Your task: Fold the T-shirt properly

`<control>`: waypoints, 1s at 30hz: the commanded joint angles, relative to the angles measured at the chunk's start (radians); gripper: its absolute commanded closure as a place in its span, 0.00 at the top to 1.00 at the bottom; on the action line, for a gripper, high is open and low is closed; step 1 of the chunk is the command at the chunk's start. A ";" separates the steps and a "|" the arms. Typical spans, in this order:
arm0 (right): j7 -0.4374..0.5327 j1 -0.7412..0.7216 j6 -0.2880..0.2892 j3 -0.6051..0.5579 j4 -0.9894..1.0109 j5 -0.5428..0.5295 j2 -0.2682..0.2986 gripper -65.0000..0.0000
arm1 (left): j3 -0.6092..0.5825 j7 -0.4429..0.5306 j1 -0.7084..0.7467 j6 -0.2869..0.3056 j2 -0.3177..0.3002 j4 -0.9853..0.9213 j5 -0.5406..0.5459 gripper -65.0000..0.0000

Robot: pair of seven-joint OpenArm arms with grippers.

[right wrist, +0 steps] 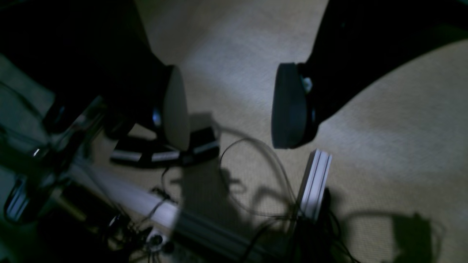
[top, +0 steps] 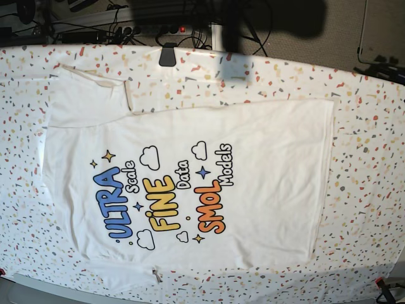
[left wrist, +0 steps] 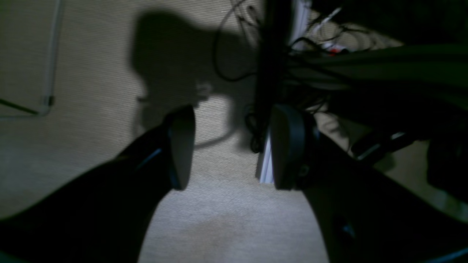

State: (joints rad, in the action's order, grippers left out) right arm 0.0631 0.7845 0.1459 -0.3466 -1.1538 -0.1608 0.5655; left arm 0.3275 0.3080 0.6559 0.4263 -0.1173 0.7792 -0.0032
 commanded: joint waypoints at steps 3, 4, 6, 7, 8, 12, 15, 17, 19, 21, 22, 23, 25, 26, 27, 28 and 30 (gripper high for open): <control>0.007 0.016 0.012 0.003 -0.029 -0.004 0.036 0.56 | 0.003 0.067 0.032 0.009 -0.002 0.033 0.005 0.50; 0.007 0.016 0.012 0.003 -0.036 -0.004 0.043 0.56 | 0.003 0.074 0.035 0.009 -0.002 0.038 0.006 0.50; 0.007 0.016 0.013 0.003 -0.045 -0.004 0.052 0.56 | 0.003 0.077 0.034 0.009 -0.002 0.043 0.006 0.50; 0.008 0.015 0.013 0.003 -0.047 -0.004 0.056 0.56 | 0.003 0.077 0.034 0.009 0.001 0.045 0.008 0.50; 0.007 0.013 0.013 0.003 -0.047 -0.004 0.058 0.56 | 0.003 0.076 0.034 0.009 0.002 0.048 0.009 0.50; 0.008 0.013 0.014 0.003 -0.047 -0.005 0.063 0.56 | 0.003 0.076 0.035 0.009 0.003 0.048 0.008 0.50; 0.008 0.014 0.014 0.003 -0.047 -0.004 0.063 0.56 | 0.003 0.085 0.034 0.009 0.003 0.048 0.008 0.50; 0.008 0.014 0.014 0.003 -0.047 -0.004 0.063 0.56 | 0.003 0.087 0.034 0.009 0.003 0.048 0.008 0.50; 0.007 0.020 0.014 0.003 -0.047 -0.004 0.063 0.56 | 0.003 0.087 0.034 0.009 0.002 0.048 0.008 0.50; 0.007 0.035 0.014 0.003 -0.048 -0.004 0.060 0.56 | 0.003 0.085 0.038 0.009 -0.001 0.048 0.008 0.50; 0.006 0.049 0.014 0.003 -0.053 -0.004 0.058 0.56 | 0.003 0.085 0.042 0.009 -0.003 0.048 0.008 0.50; 0.002 0.069 0.014 0.003 -0.063 -0.004 0.058 0.56 | 0.003 0.084 0.049 0.009 -0.006 0.048 0.008 0.50; -0.011 0.119 0.014 0.006 -0.093 -0.003 0.061 0.56 | 0.003 0.087 0.066 0.009 -0.006 0.050 0.008 0.50; -0.011 0.147 0.014 0.010 -0.112 0.000 0.061 0.56 | 0.003 0.090 0.079 0.009 -0.005 0.056 0.009 0.50; -0.011 0.175 0.014 0.014 -0.134 0.001 0.061 0.56 | 0.003 0.097 0.092 0.009 -0.005 0.068 0.009 0.50; -0.010 0.203 0.014 0.020 -0.157 0.001 0.061 0.56 | 0.003 0.113 0.108 0.010 -0.005 0.082 0.009 0.50; -0.011 0.257 0.014 0.037 -0.209 0.004 0.061 0.56 | 0.003 0.141 0.147 0.010 -0.005 0.128 0.018 0.50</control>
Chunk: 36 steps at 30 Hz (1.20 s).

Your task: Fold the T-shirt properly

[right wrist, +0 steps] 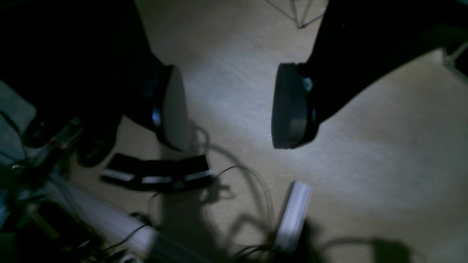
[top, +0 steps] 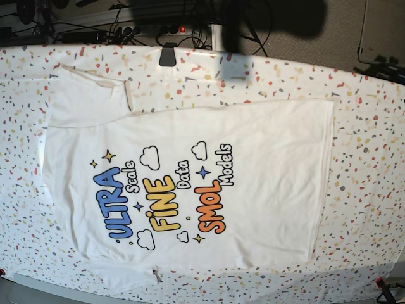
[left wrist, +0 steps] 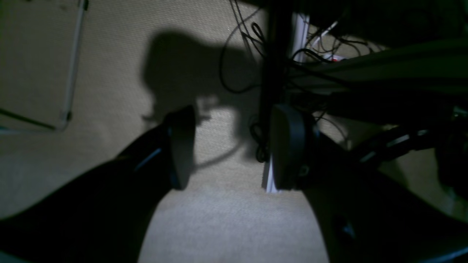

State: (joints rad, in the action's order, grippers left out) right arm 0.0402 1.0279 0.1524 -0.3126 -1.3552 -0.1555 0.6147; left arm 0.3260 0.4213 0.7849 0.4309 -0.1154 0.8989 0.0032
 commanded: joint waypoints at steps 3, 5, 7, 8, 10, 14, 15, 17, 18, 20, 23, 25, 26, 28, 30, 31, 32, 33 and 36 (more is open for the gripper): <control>0.012 0.074 0.008 0.035 -0.093 -0.002 0.012 0.56 | 0.004 0.028 0.088 0.008 -0.007 0.113 0.068 0.50; 0.012 0.099 0.008 0.062 -0.153 -0.002 0.012 0.56 | 0.004 0.023 0.138 0.013 -0.007 0.195 0.100 0.50; 0.011 0.114 0.008 0.093 -0.214 -0.002 0.012 0.56 | 0.004 0.022 0.188 0.021 -0.007 0.282 0.111 0.50; 0.011 0.119 0.008 0.111 -0.244 -0.002 0.012 0.56 | 0.004 0.021 0.212 0.027 -0.007 0.327 0.111 0.50; 0.011 0.120 0.009 0.144 -0.299 -0.002 0.012 0.56 | 0.004 0.021 0.254 0.030 -0.007 0.416 0.111 0.50; 0.011 0.119 0.008 0.208 -0.403 -0.002 0.012 0.56 | 0.006 0.021 0.318 0.029 -0.007 0.574 0.111 0.50; 0.011 0.119 0.008 0.223 -0.433 -0.002 0.012 0.56 | 0.006 0.021 0.328 0.029 -0.007 0.604 0.110 0.50; 0.004 0.119 0.009 0.253 -0.500 -0.002 0.013 0.56 | 0.007 0.021 0.344 0.029 -0.007 0.655 0.111 0.50; -0.008 0.119 0.009 0.268 -0.534 -0.002 0.014 0.56 | 0.007 0.021 0.348 0.030 -0.007 0.674 0.110 0.50; -0.031 0.119 0.009 0.298 -0.602 -0.002 0.017 0.56 | 0.007 0.021 0.348 0.030 -0.008 0.703 0.110 0.50; -0.042 0.112 0.009 0.342 -0.689 -0.002 0.017 0.56 | 0.007 0.022 0.342 0.030 -0.007 0.739 0.110 0.50; -0.042 0.089 0.009 0.367 -0.729 -0.002 0.017 0.56 | 0.007 0.022 0.330 0.030 -0.007 0.764 0.111 0.50; -0.047 0.074 0.009 0.376 -0.744 -0.002 0.017 0.56 | 0.007 0.022 0.322 0.030 -0.008 0.774 0.111 0.50; -0.064 0.037 0.008 0.389 -0.763 -0.002 0.017 0.56 | 0.007 0.022 0.301 0.030 -0.008 0.789 0.110 0.50; -0.076 -0.004 0.008 0.395 -0.765 -0.002 0.017 0.56 | 0.007 0.024 0.277 0.030 -0.007 0.800 0.110 0.50; -0.080 -0.025 0.008 0.396 -0.765 -0.002 0.016 0.56 | 0.007 0.031 0.260 0.030 -0.007 0.803 0.110 0.50; -0.080 -0.044 0.007 0.396 -0.765 -0.002 0.016 0.56 | 0.007 0.044 0.238 0.030 -0.007 0.804 0.110 0.50; -0.080 -0.060 0.005 0.396 -0.765 -0.002 0.013 0.56 | 0.007 0.061 0.214 0.030 -0.007 0.804 0.110 0.50; -0.080 -0.106 0.004 0.396 -0.765 -0.002 0.008 0.56 | 0.007 0.074 0.130 0.030 -0.007 0.804 0.109 0.50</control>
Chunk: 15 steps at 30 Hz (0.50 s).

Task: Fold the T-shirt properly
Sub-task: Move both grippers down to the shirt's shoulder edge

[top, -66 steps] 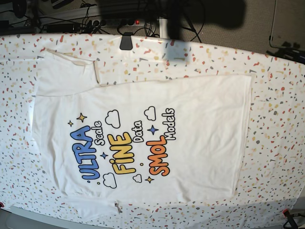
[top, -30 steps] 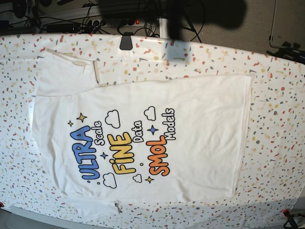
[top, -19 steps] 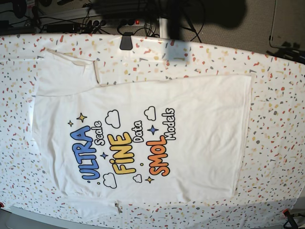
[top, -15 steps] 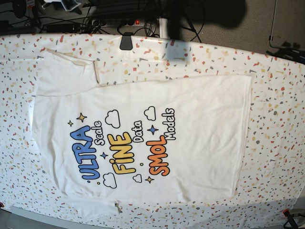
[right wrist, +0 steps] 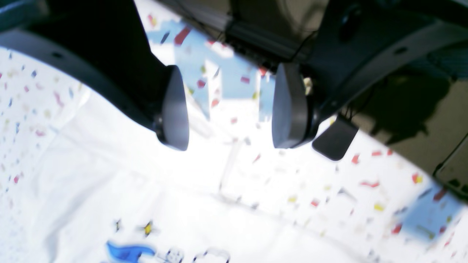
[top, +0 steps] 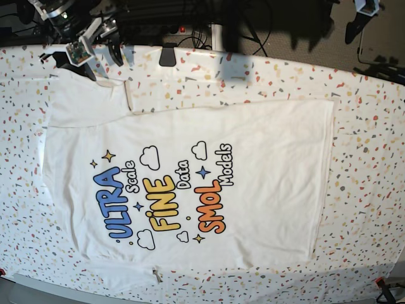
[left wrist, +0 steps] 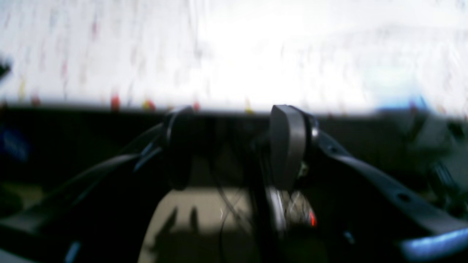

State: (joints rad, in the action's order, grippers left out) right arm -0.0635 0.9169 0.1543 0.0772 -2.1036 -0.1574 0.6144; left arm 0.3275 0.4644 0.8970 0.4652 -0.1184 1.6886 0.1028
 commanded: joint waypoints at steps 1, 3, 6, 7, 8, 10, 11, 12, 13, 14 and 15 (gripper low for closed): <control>0.023 -0.010 0.002 0.006 -0.017 0.001 0.009 0.56 | 0.005 0.031 -0.011 -0.004 -0.004 0.014 -0.003 0.50; -0.005 -0.036 0.002 0.006 -0.017 0.009 0.010 0.56 | 0.005 0.031 -0.060 -0.003 -0.004 0.014 -0.045 0.50; -0.116 -0.069 -0.005 0.006 -0.017 0.109 0.019 0.56 | 0.005 0.031 -0.133 0.037 -0.011 0.014 -0.103 0.50; -0.156 -0.077 -0.003 0.006 -0.017 0.145 0.024 0.56 | 0.004 0.030 -0.156 0.068 -0.021 0.014 -0.119 0.50; -0.176 -0.085 -0.002 0.006 -0.017 0.175 0.032 0.56 | 0.004 0.029 -0.181 0.092 -0.029 0.014 -0.143 0.50; -0.196 -0.092 -0.003 0.006 -0.017 0.260 0.051 0.56 | -0.001 -0.001 -0.231 0.104 -0.055 0.014 -0.196 0.50; -0.196 -0.092 -0.004 0.006 -0.017 0.309 0.061 0.56 | -0.003 -0.031 -0.254 0.104 -0.074 0.014 -0.204 0.50; -0.200 -0.091 -0.004 0.006 -0.017 0.353 0.068 0.56 | -0.005 -0.061 -0.277 0.104 -0.090 0.014 -0.204 0.50; -0.213 -0.091 -0.004 0.006 -0.017 0.398 0.070 0.56 | -0.006 -0.089 -0.300 0.103 -0.106 0.014 -0.204 0.50; -0.228 -0.091 -0.004 0.006 -0.017 0.439 0.070 0.56 | -0.007 -0.115 -0.321 0.103 -0.123 0.014 -0.204 0.50; -0.242 -0.091 -0.004 0.006 -0.017 0.477 0.070 0.56 | -0.007 -0.142 -0.338 0.104 -0.139 0.014 -0.204 0.50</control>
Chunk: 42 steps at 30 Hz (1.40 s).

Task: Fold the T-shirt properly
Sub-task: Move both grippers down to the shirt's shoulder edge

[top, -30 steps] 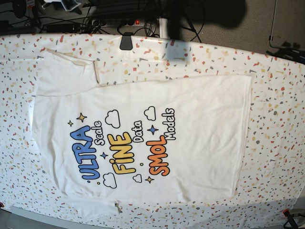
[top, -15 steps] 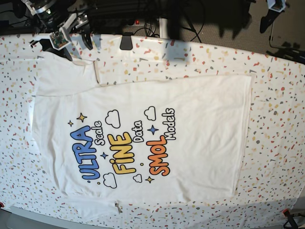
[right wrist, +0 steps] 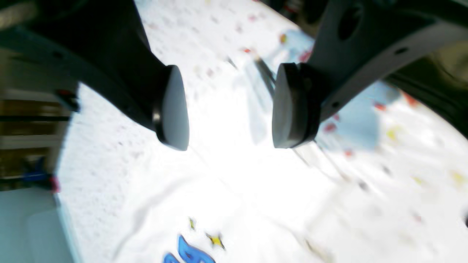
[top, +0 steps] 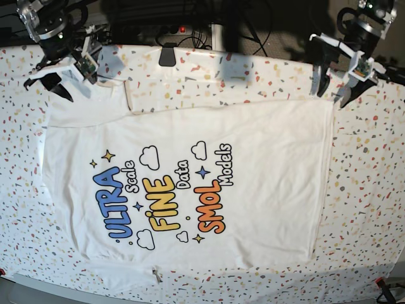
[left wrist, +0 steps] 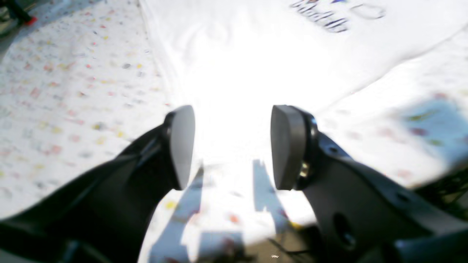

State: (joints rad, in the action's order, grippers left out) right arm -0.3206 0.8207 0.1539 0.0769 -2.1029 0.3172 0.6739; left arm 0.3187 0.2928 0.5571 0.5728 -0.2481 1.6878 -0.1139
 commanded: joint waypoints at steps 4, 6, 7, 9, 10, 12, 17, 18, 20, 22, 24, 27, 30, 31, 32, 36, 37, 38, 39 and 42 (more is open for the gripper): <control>-0.048 0.005 -0.004 0.006 -0.018 0.122 0.010 0.56 | -0.004 -0.085 -0.049 -0.004 -0.072 0.015 0.008 0.50; -0.075 0.005 -0.004 0.006 -0.018 0.164 0.010 0.56 | -0.024 -0.127 -0.064 -0.006 -0.105 0.015 -0.011 0.50; -0.087 0.005 -0.004 0.006 -0.018 0.182 0.010 0.56 | -0.042 -0.137 -0.069 -0.007 -0.121 0.015 -0.051 0.50; -0.111 0.005 -0.004 0.006 -0.018 0.193 0.010 0.56 | -0.092 -0.136 -0.076 -0.013 -0.154 0.015 -0.153 0.50; -0.127 0.005 -0.004 0.006 -0.018 0.197 0.008 0.56 | -0.126 -0.137 -0.078 -0.028 -0.178 0.020 -0.193 0.50; -0.181 0.005 -0.005 0.006 -0.018 0.200 0.000 0.56 | -0.200 -0.156 -0.077 -0.100 -0.227 0.043 -0.260 0.50; -0.320 0.005 -0.005 0.006 -0.018 0.201 0.000 0.56 | -0.380 -0.316 -0.084 -0.360 -0.341 0.133 -0.442 0.50; -0.325 0.005 -0.005 0.006 -0.018 0.204 -0.001 0.56 | -0.408 -0.335 -0.088 -0.383 -0.362 0.142 -0.476 0.50; -0.325 0.005 -0.005 0.006 -0.018 0.203 -0.001 0.56 | -0.457 -0.363 -0.104 -0.386 -0.400 0.145 -0.519 0.50; -0.328 0.005 -0.005 0.006 -0.018 0.203 -0.001 0.56 | -0.502 -0.395 -0.112 -0.384 -0.437 0.145 -0.518 0.50; -0.332 0.005 -0.005 0.006 -0.018 0.203 -0.001 0.56 | -0.537 -0.408 -0.114 -0.373 -0.476 0.145 -0.518 0.50; -0.336 0.005 -0.005 0.006 -0.018 0.203 -0.001 0.56 | -0.573 -0.413 -0.114 -0.328 -0.523 0.145 -0.518 0.49; -0.358 0.005 -0.005 0.006 -0.018 0.203 -0.001 0.56 | -0.577 -0.426 -0.114 -0.285 -0.558 0.145 -0.478 0.49; -0.364 0.005 -0.005 0.006 -0.018 0.203 -0.001 0.56 | -0.577 -0.437 -0.114 -0.285 -0.570 0.145 -0.451 0.49; -0.369 0.005 -0.005 0.006 -0.018 0.203 -0.001 0.56 | -0.577 -0.446 -0.115 -0.285 -0.582 0.145 -0.431 0.49; -0.369 0.005 -0.005 0.006 -0.018 0.203 -0.001 0.56 | -0.577 -0.454 -0.140 -0.285 -0.601 0.145 -0.418 0.49; -0.370 0.005 -0.005 0.006 -0.018 0.203 -0.002 0.56 | -0.577 -0.454 -0.149 -0.285 -0.600 0.145 -0.396 0.49; -0.370 0.005 -0.005 0.006 -0.018 0.203 -0.002 0.56 | -0.577 -0.453 -0.161 -0.285 -0.600 0.145 -0.366 0.49; -0.373 0.005 -0.005 0.006 -0.018 0.203 -0.004 0.56 | -0.576 -0.453 -0.170 -0.287 -0.600 0.145 -0.337 0.49; -0.380 0.005 -0.005 0.006 -0.018 0.203 -0.029 0.56 | -0.576 -0.449 -0.188 -0.351 -0.600 0.145 -0.265 0.49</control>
State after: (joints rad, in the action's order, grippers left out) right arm -0.7059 0.8196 0.1539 0.0776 -2.1029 0.5030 0.6365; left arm -0.2672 -0.1635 0.3779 0.2367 -0.8310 1.8179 -0.3786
